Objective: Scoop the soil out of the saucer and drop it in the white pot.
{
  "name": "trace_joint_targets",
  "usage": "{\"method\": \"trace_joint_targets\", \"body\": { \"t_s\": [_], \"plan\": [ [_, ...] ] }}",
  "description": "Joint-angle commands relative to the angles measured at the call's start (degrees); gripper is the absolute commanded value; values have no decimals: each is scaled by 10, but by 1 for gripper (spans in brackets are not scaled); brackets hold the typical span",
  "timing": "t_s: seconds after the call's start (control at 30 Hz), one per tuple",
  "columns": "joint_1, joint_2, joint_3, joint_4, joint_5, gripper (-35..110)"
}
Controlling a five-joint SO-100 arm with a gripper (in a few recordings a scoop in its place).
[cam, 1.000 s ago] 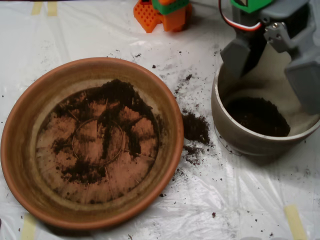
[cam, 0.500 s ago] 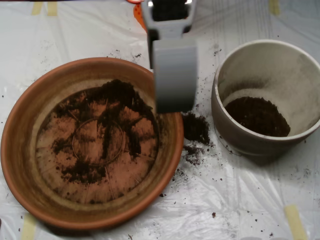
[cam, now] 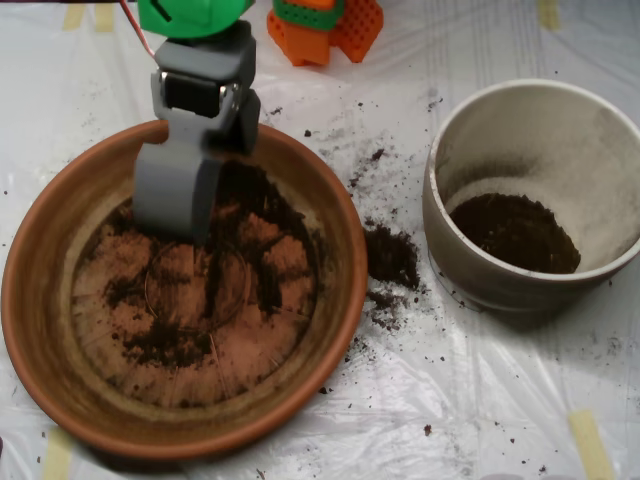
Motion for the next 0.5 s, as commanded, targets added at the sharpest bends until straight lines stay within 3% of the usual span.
{"method": "trace_joint_targets", "body": {
  "t_s": [0.0,0.47],
  "plan": [
    [14,-5,11,-29,-26,43],
    [9,-273,-131,2,-54,37]
  ]
}}
